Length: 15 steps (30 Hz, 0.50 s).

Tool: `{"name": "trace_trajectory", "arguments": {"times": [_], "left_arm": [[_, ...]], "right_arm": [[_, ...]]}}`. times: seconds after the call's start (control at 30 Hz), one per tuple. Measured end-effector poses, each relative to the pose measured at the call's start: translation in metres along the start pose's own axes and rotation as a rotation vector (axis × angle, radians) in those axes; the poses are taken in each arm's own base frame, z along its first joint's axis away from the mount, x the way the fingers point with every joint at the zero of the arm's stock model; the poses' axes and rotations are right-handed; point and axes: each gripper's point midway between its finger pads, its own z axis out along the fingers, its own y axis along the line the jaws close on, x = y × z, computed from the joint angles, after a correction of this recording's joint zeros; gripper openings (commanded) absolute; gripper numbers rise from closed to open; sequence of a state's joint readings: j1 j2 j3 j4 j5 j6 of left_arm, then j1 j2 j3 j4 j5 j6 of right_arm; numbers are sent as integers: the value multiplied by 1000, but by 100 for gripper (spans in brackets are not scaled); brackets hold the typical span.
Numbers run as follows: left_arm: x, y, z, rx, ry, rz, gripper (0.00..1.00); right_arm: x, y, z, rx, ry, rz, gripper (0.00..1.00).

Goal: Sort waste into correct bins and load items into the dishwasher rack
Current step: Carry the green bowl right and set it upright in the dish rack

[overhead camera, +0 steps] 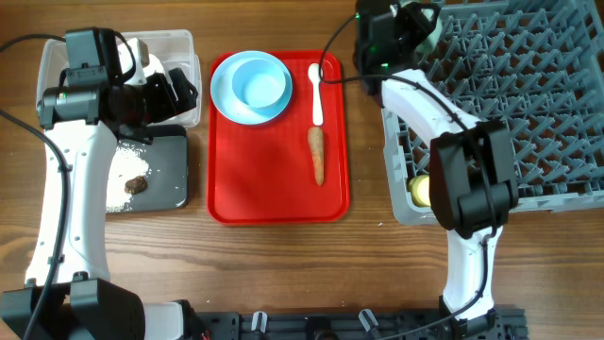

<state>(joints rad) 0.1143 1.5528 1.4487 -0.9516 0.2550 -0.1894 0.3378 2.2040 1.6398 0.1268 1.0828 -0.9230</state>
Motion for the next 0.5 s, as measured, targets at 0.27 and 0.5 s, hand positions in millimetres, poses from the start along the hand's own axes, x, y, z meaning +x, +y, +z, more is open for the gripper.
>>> {"name": "trace_trajectory", "arguments": {"times": [0.27,0.5], "left_arm": [[0,0,0,0,0,0,100],[0,0,0,0,0,0,100]], "right_arm": [[-18,7,-24,4,-44,32,100],[-24,0,-27,23,-63,105,100]]}}
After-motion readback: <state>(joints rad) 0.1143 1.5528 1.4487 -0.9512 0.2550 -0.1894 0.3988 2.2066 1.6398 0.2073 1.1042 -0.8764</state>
